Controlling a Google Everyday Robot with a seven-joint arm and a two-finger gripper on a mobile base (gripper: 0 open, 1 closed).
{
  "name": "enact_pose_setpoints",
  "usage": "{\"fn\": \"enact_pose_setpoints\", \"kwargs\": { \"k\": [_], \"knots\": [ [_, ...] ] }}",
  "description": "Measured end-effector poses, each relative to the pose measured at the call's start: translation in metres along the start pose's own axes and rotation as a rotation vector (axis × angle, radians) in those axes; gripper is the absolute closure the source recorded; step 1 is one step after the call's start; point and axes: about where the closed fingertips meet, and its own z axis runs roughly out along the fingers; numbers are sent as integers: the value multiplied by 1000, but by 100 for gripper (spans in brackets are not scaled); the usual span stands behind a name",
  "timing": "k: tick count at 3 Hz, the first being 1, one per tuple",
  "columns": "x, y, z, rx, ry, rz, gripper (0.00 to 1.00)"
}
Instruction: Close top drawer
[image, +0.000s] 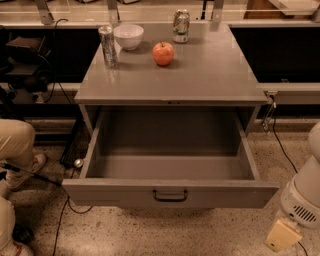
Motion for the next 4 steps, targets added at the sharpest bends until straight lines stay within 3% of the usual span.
{"fn": "enact_pose_setpoints", "kwargs": {
  "k": [1,2,3,4],
  "knots": [
    [-3,-4,1,18,-17,2,72],
    [-2,1,14,-7,-39,4,95],
    [-14,1,33,-34,-95,-2,100],
    [-55,-16,54,-24,-229,-20,100]
  ]
}}
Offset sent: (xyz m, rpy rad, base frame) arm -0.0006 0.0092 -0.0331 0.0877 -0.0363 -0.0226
